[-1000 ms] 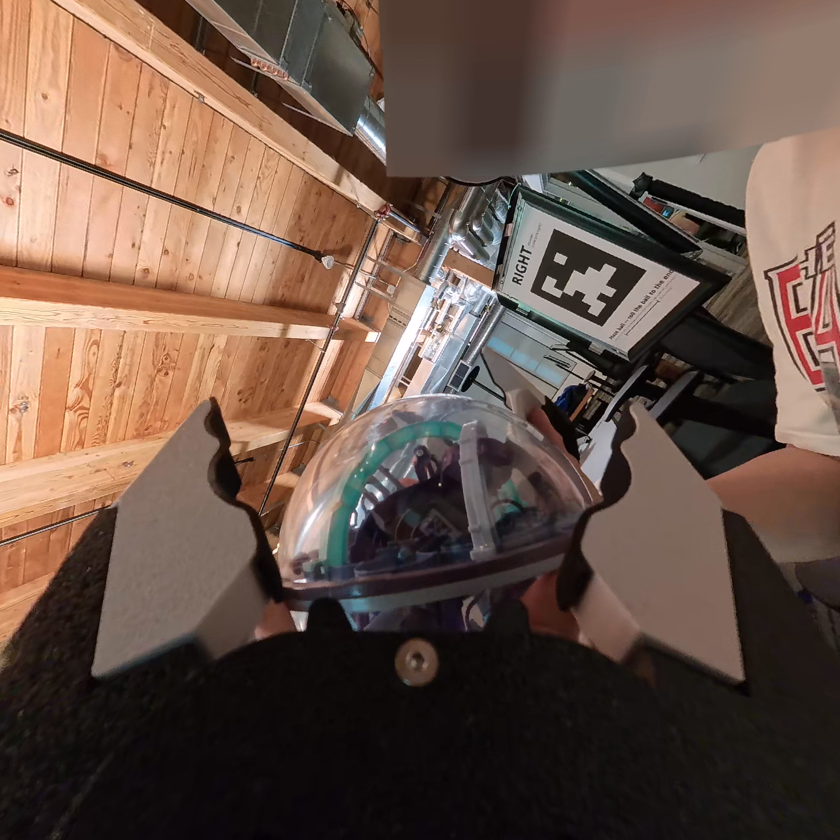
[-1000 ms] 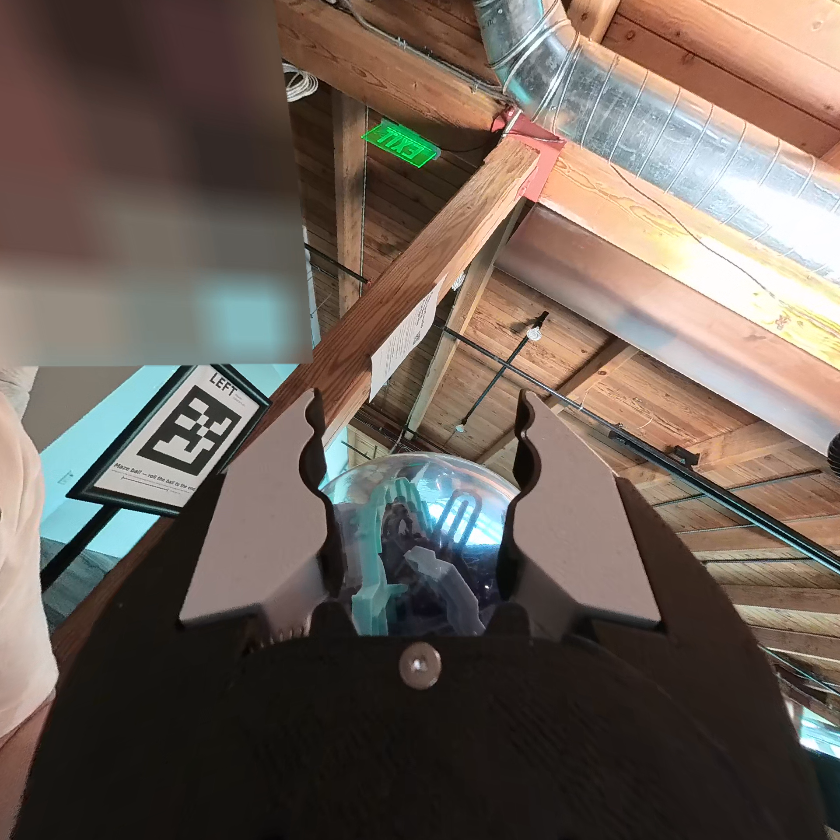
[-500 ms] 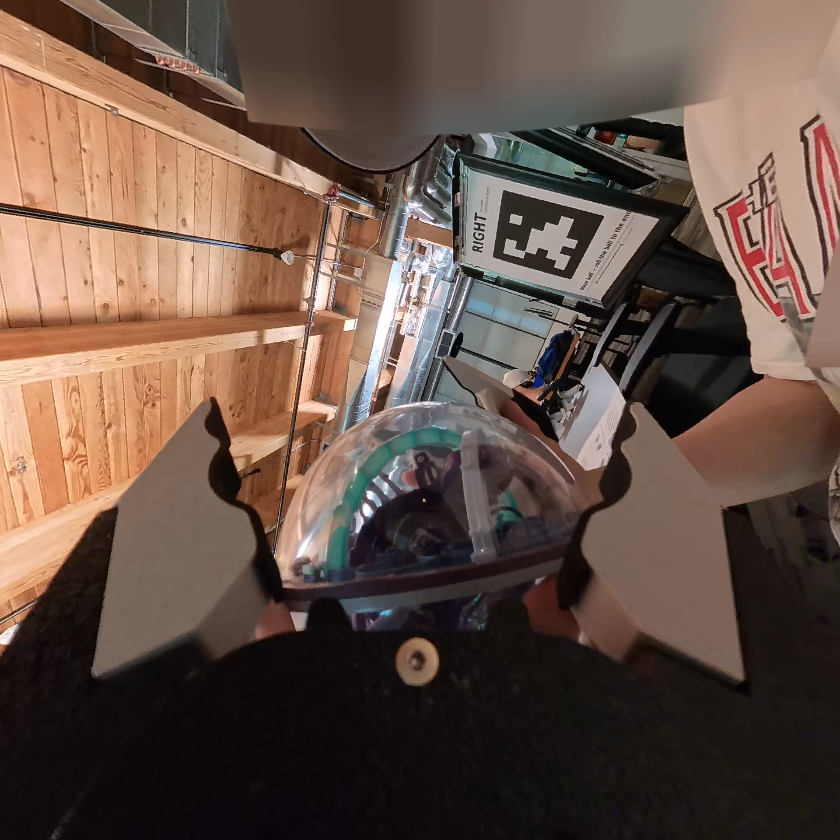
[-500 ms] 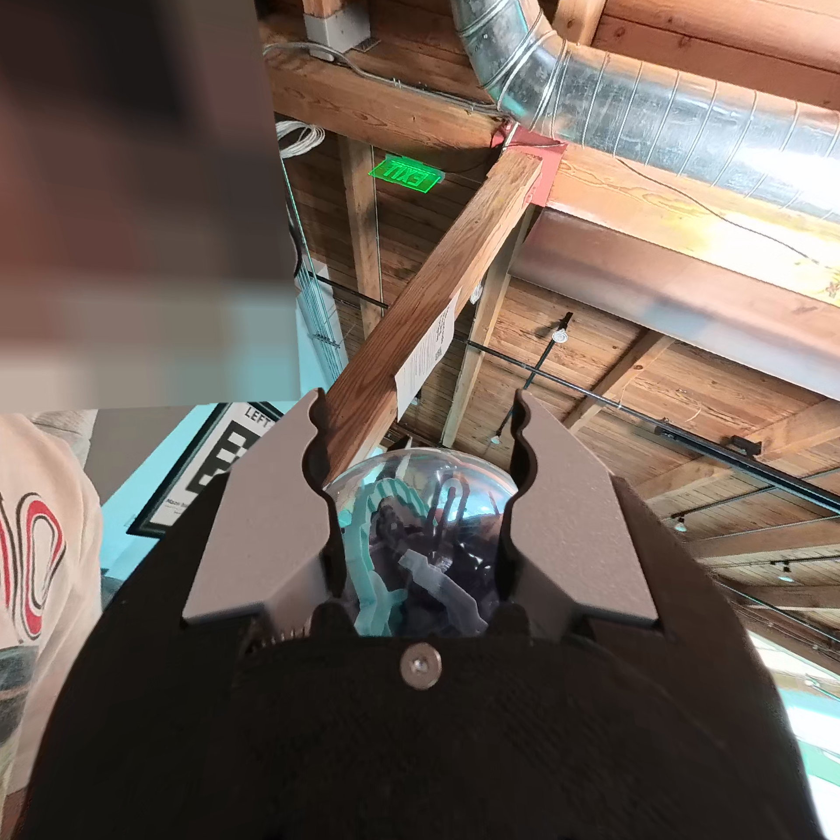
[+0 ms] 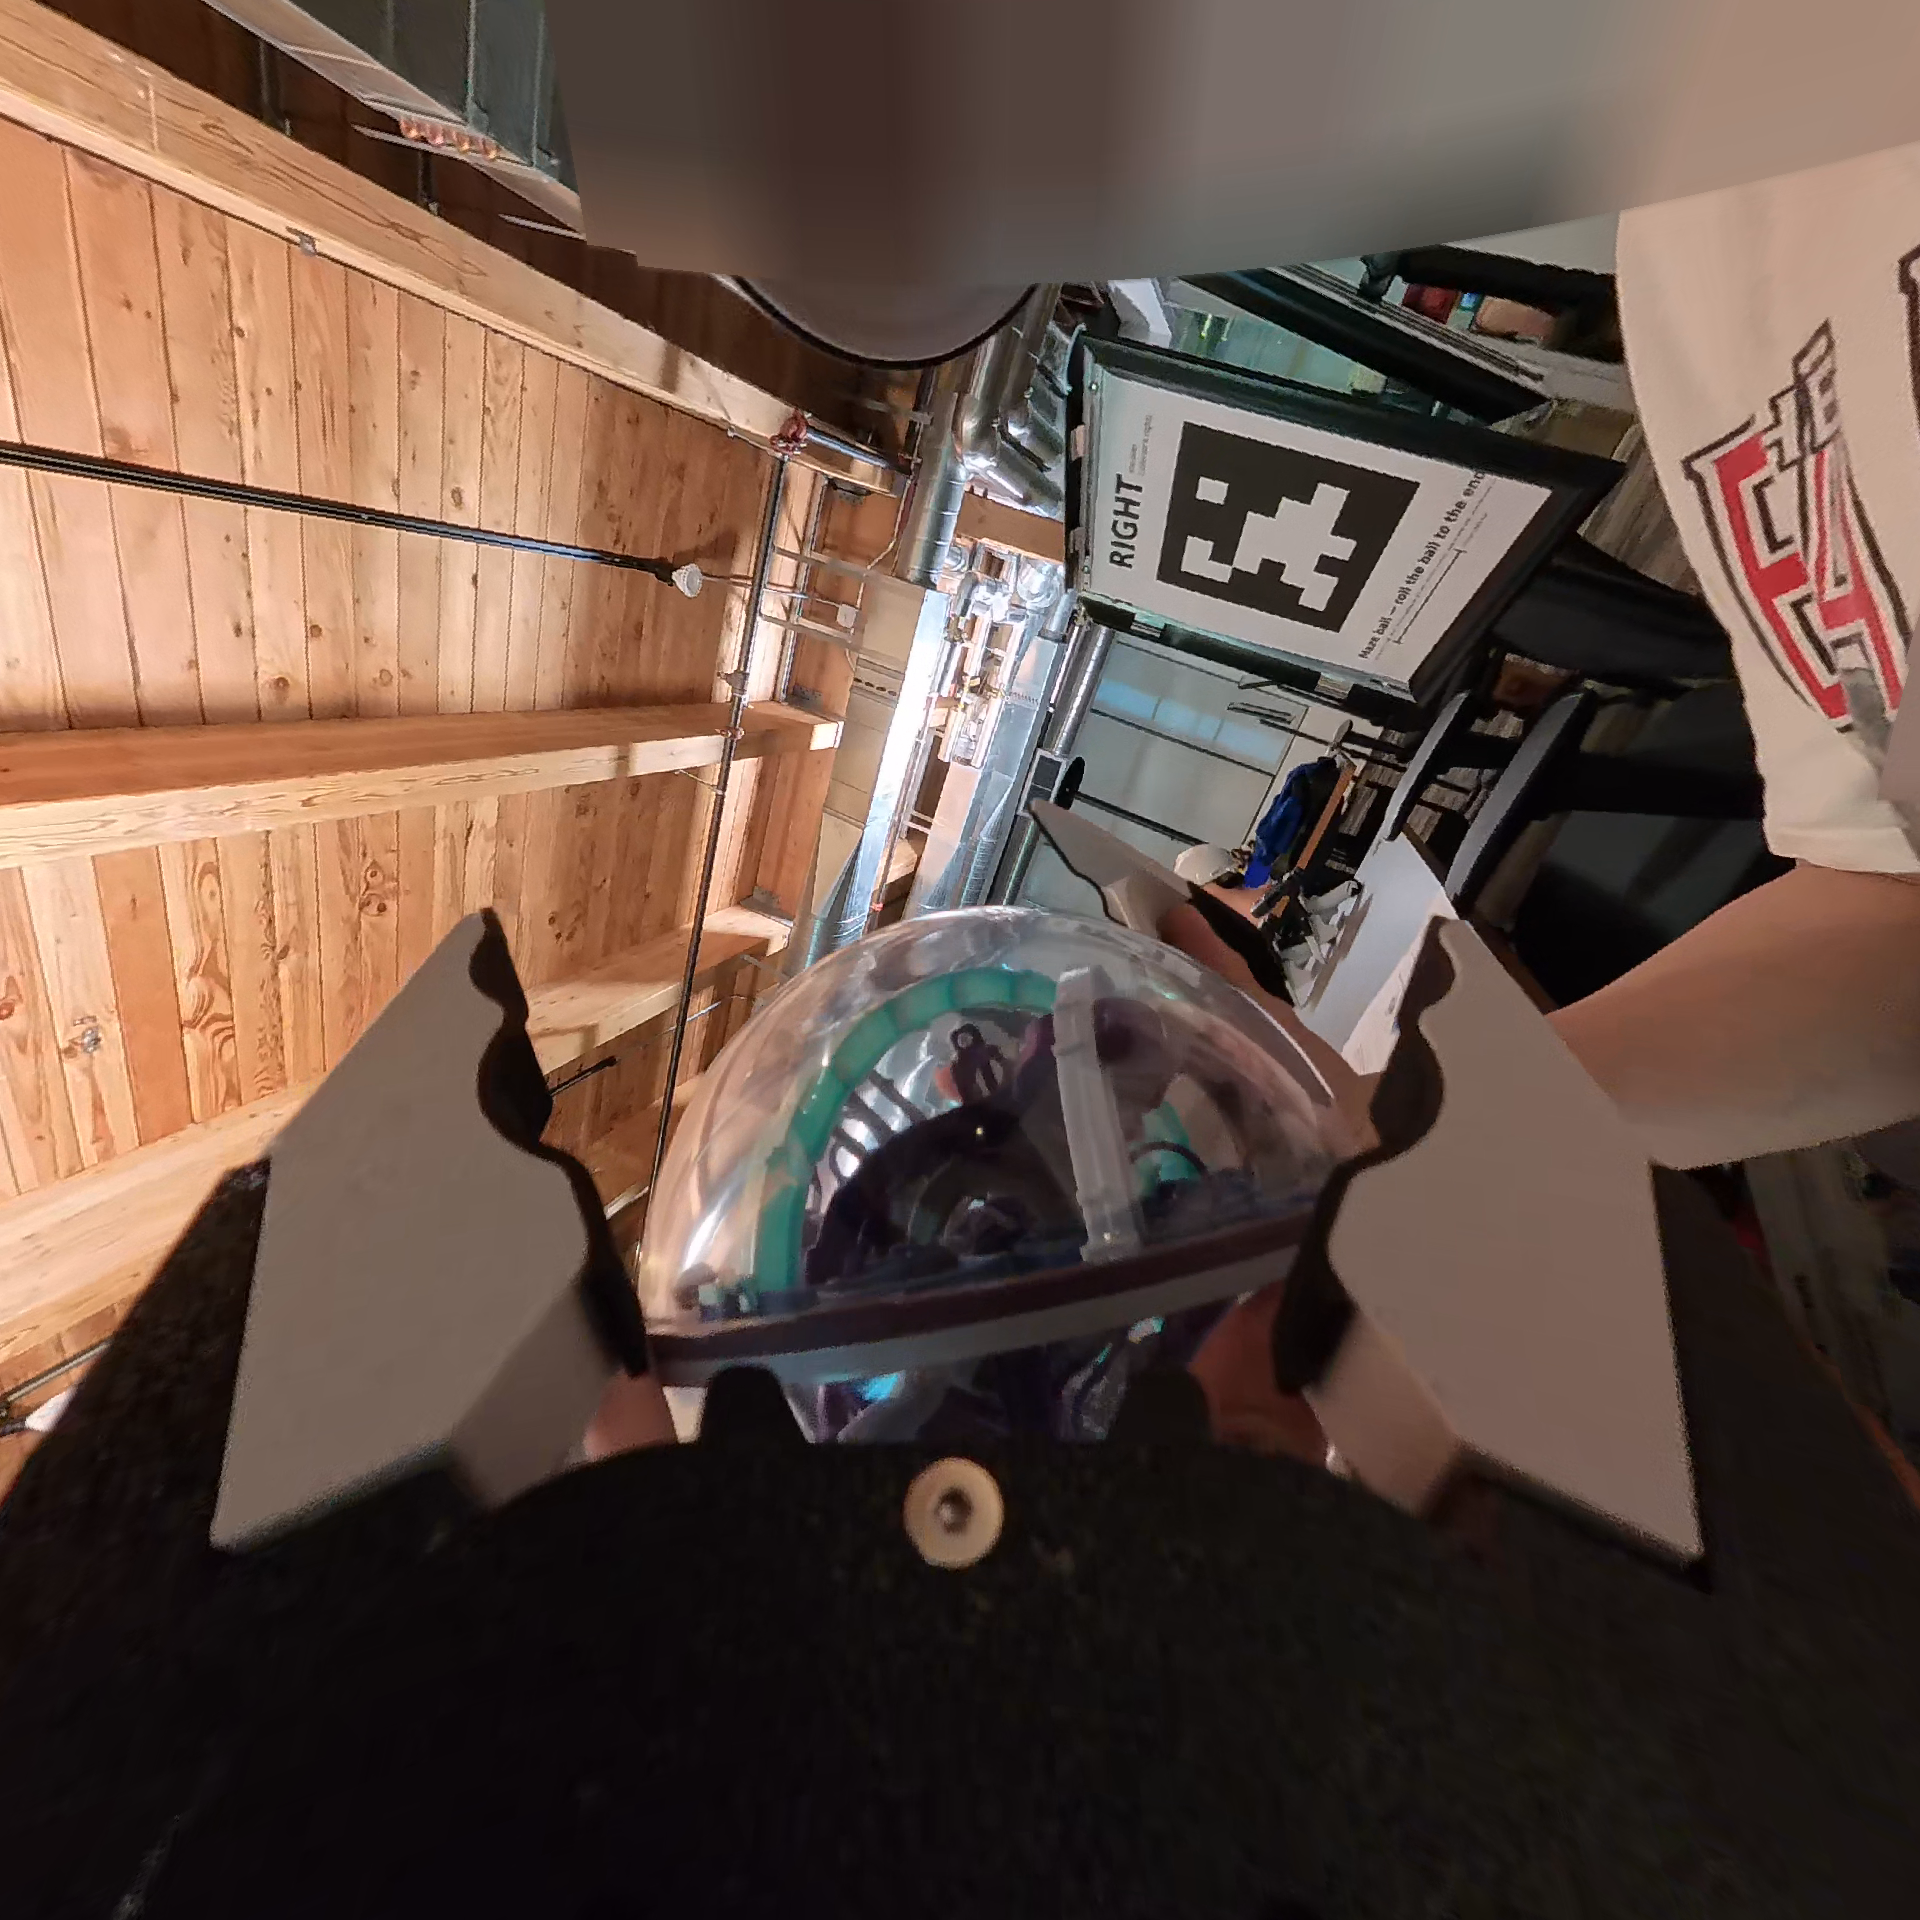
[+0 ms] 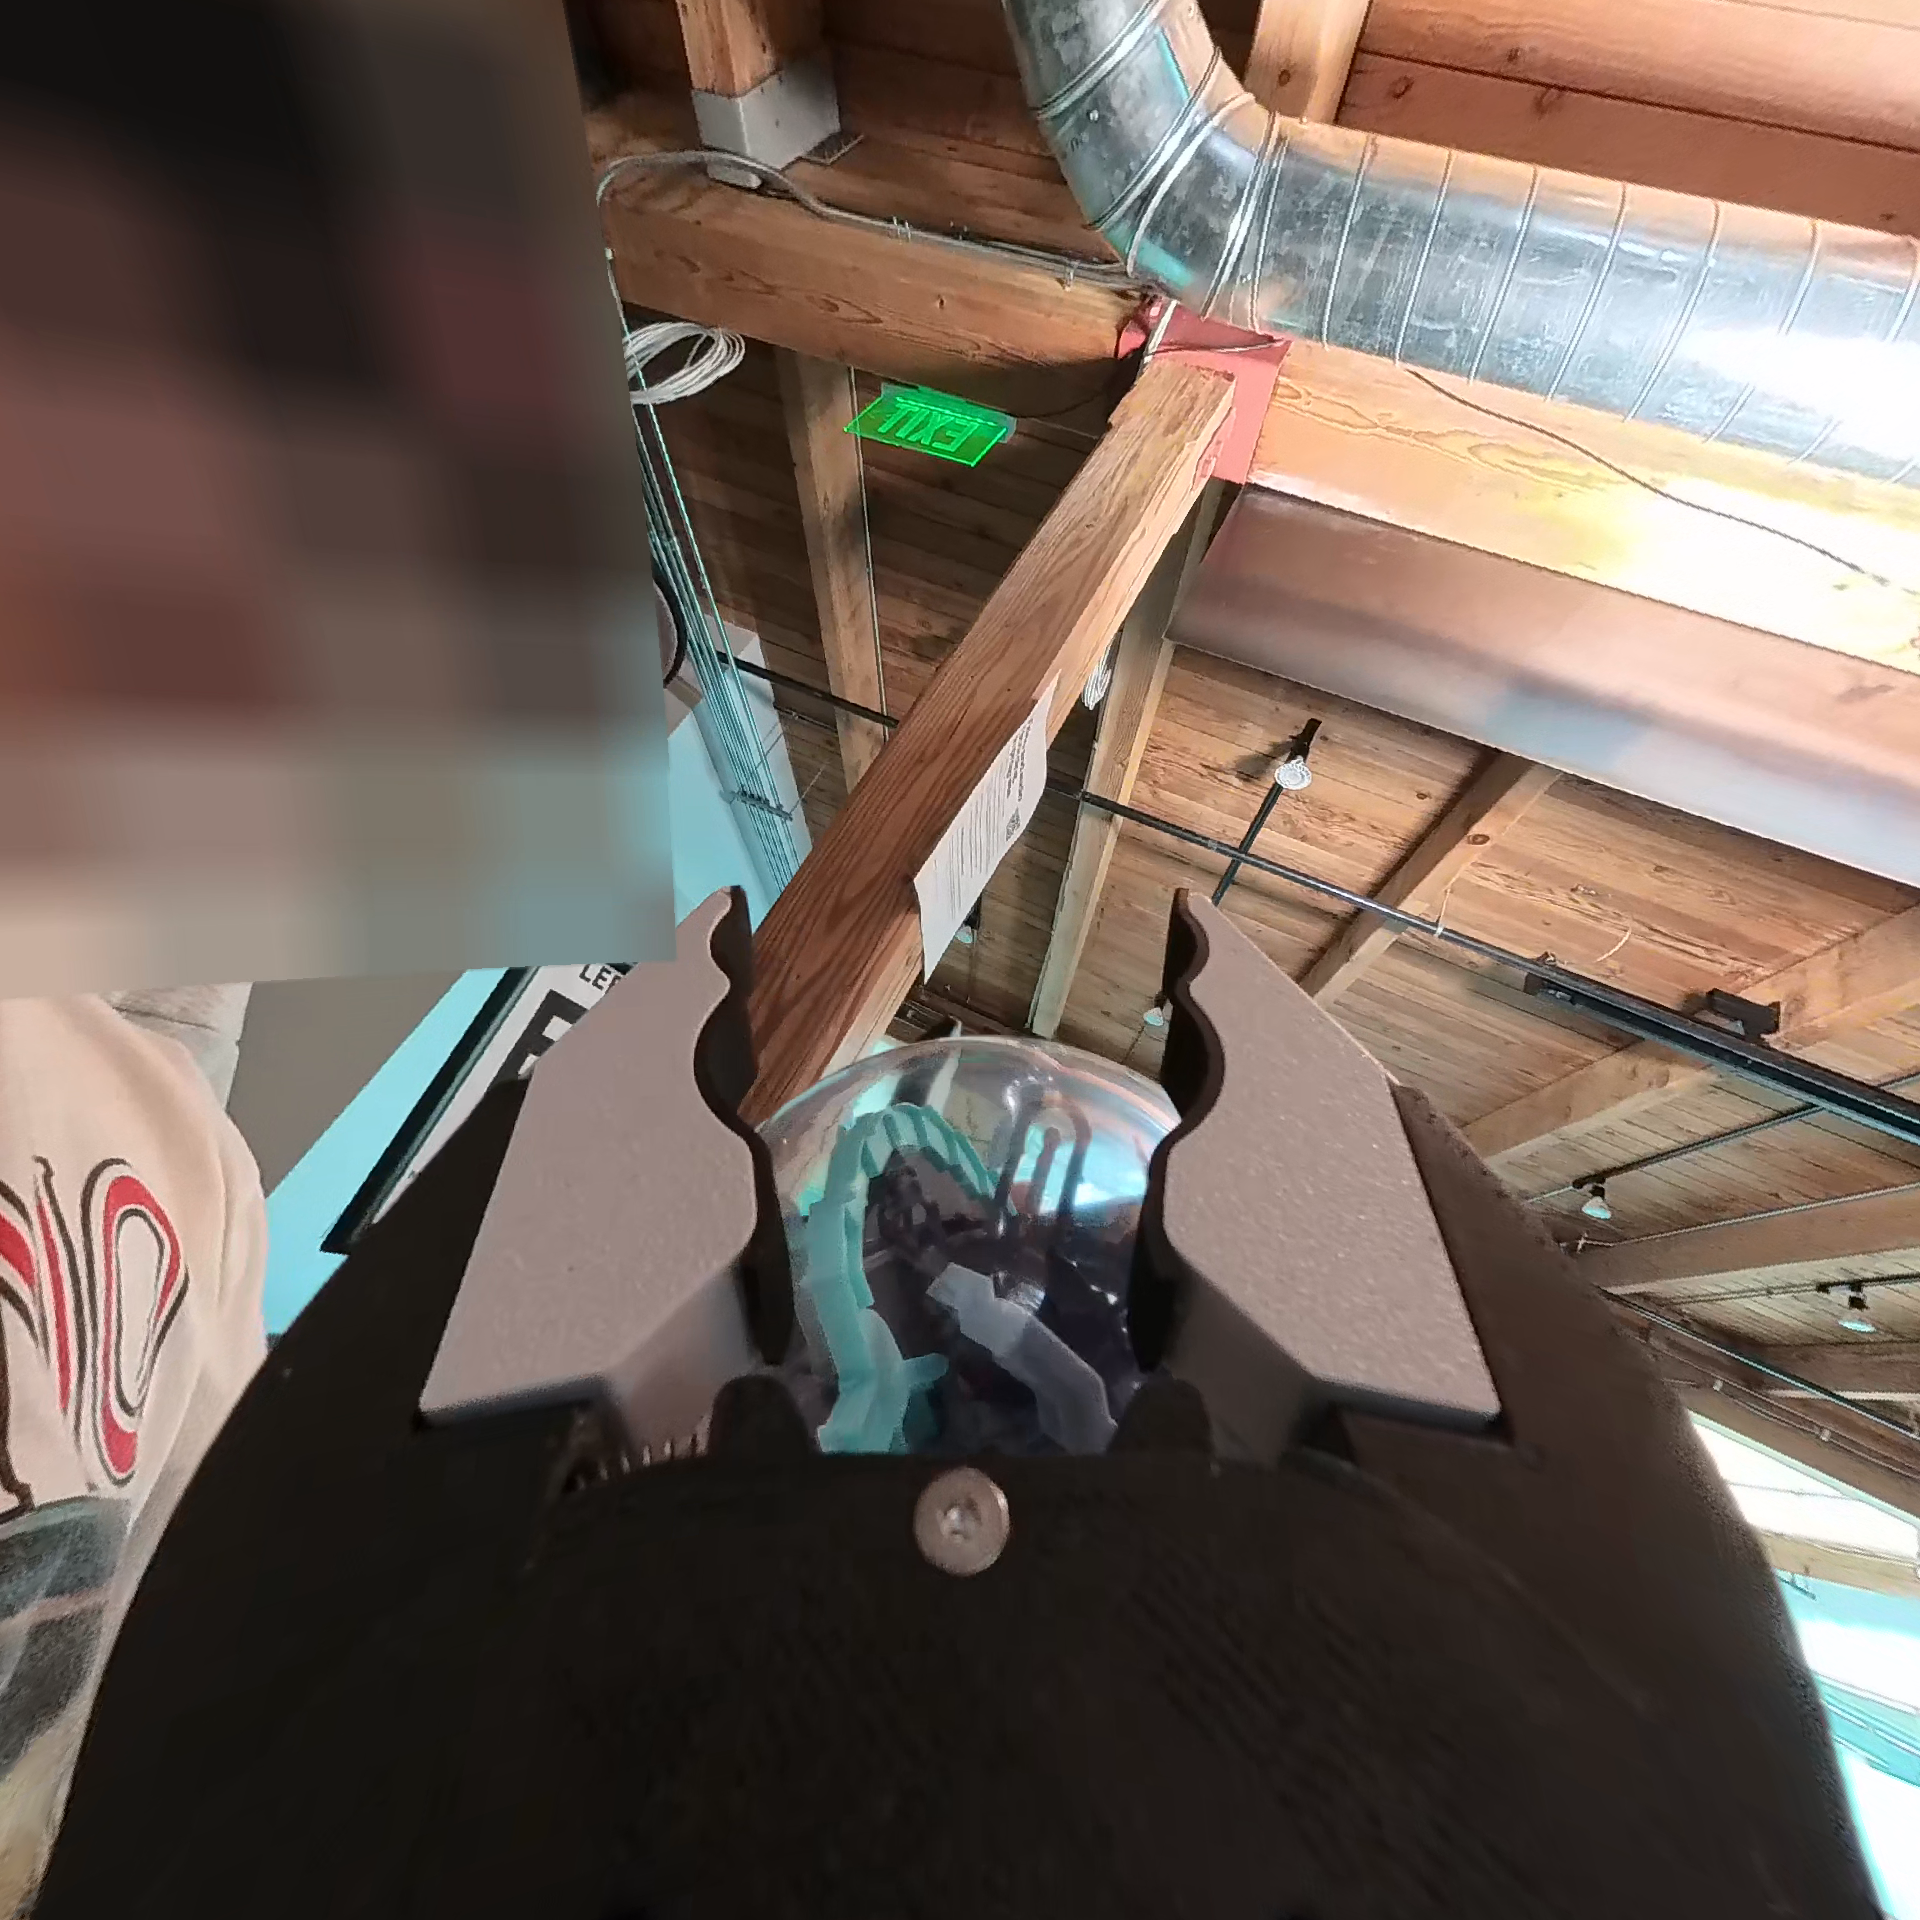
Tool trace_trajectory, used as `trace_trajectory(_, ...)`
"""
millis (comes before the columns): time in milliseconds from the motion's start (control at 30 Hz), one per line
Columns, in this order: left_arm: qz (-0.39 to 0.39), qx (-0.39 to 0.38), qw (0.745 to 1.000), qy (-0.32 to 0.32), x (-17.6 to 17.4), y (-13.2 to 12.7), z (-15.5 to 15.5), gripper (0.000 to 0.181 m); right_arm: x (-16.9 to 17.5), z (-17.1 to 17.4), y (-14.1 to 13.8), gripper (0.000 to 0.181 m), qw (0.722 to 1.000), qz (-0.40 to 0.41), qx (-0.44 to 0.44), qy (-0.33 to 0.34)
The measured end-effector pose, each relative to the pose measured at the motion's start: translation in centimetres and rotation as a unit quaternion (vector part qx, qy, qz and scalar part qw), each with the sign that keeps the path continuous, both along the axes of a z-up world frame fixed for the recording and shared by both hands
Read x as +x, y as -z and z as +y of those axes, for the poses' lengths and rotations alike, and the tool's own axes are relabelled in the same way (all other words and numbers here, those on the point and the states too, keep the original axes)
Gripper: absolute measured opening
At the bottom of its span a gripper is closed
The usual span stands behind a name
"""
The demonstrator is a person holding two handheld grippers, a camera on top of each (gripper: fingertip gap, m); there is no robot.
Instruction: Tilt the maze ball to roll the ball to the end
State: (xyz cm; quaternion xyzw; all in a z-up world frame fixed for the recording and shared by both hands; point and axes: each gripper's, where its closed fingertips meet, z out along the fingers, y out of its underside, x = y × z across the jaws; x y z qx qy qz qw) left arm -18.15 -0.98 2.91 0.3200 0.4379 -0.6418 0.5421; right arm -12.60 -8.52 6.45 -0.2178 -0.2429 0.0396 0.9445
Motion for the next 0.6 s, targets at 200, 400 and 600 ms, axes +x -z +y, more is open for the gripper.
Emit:
trace_trajectory(200,0.036,-0.045,0.997,0.059,-0.1,-1.0,1.9,0.157,-1.0,-0.1,0.0,0.079,1.000,-0.016,-0.007,-0.013)
trace_trajectory(400,0.079,-0.100,0.978,0.167,-1.1,-2.4,5.1,0.157,-3.4,0.5,0.7,0.080,0.997,-0.067,-0.028,-0.016)
trace_trajectory(600,0.111,-0.127,0.958,0.231,-1.0,-2.8,7.2,0.157,-5.0,1.5,1.8,0.083,0.992,-0.114,-0.053,0.000)
